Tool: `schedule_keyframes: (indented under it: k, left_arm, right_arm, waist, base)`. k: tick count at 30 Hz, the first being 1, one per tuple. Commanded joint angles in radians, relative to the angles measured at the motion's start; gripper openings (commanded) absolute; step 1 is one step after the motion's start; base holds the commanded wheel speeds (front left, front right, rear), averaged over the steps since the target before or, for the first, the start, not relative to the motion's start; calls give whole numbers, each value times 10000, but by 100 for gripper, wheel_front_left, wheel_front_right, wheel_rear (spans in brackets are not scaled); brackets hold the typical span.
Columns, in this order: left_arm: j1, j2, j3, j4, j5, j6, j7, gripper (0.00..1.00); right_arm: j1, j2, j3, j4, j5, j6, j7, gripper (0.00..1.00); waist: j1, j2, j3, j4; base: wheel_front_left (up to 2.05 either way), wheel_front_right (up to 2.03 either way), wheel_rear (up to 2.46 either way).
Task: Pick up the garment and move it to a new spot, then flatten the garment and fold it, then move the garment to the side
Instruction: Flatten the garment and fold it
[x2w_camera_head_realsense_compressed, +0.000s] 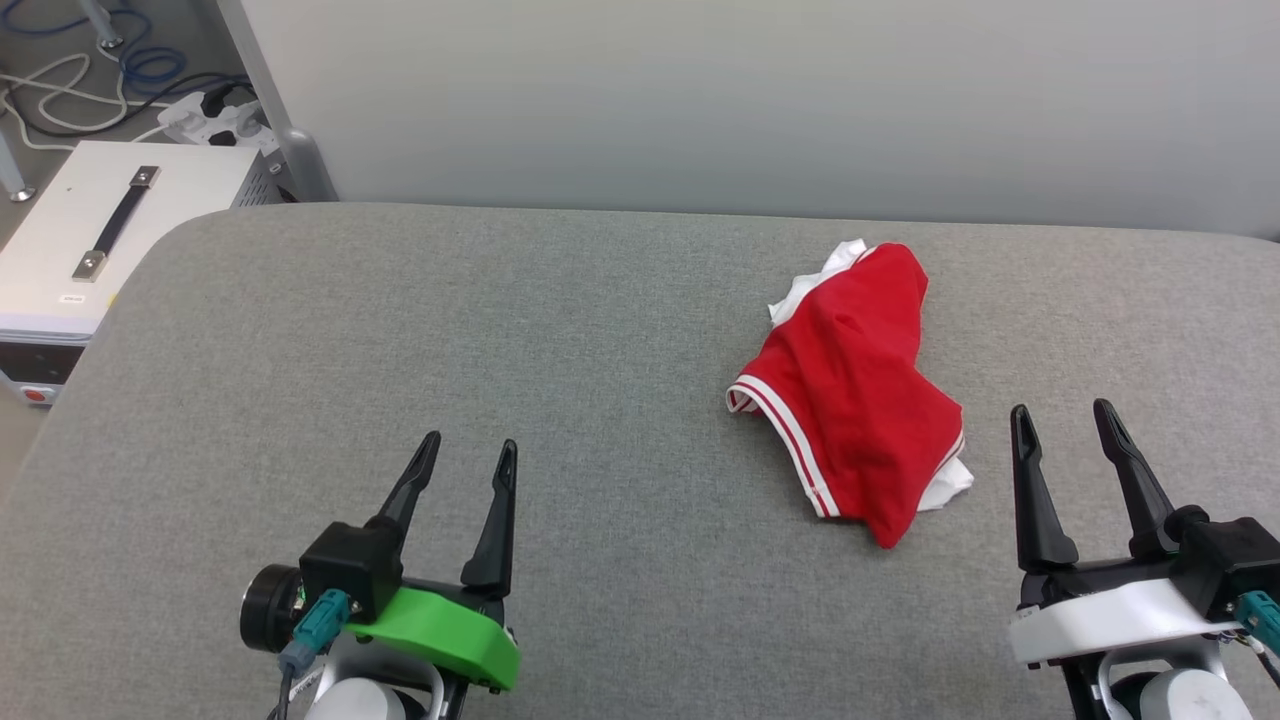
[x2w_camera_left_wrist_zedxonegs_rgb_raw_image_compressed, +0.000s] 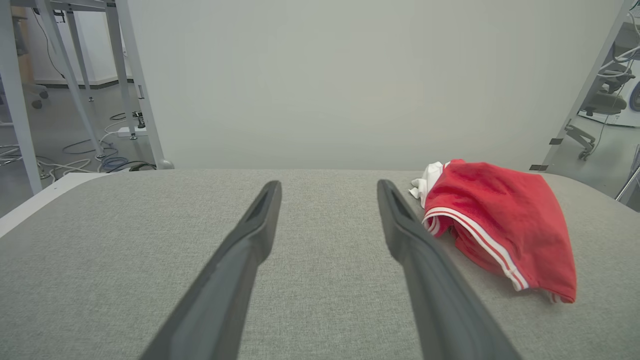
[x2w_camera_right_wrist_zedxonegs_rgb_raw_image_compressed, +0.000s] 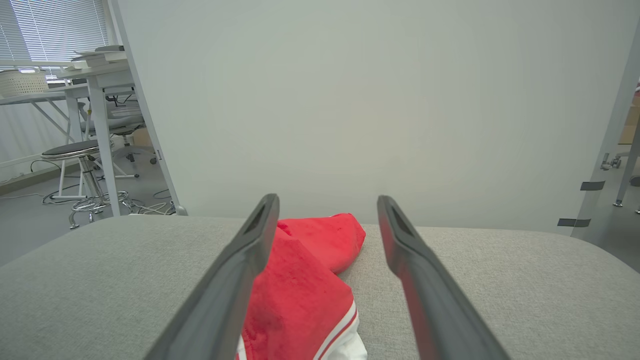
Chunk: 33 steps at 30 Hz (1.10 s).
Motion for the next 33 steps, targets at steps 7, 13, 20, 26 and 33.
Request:
schedule_keyframes:
  k: [7,13,20,26,33]
  left_arm:
    - [131,-385,397,2,559,-508,-56,100]
    - [44,-680,669,16,915,-769,-56,100]
    - [-185,-896,880,112,1249,-1009,-57,100]
    - [-534,-1078,947,135,1472,-1187,-57,100]
    - [-853,-1291,986,199,1622,-1323,-57,100]
  right_arm:
    - [31,60,8,57,4,-9,-47,100]
    - [-30,24,0,426,349,-9,701,100]
    - [-789,-452,-280,511,1350,-9,6289,100]
    - [-1710,-852,-869,-342,1756,-9,10877,100]
    - [-2752,-892,-1199,-299,1224,-9,12572,100]
  waist:
    - [0,0,157,-82]
    - [0,0,430,-145]
    - [0,0,1020,-159]
    - [0,0,1599,70]
    - [0,0,2191,552]
  base:
    - [0,0,0]
    - [0,0,0]
    - [0,0,0]
    - [0,0,0]
    - [0,0,0]
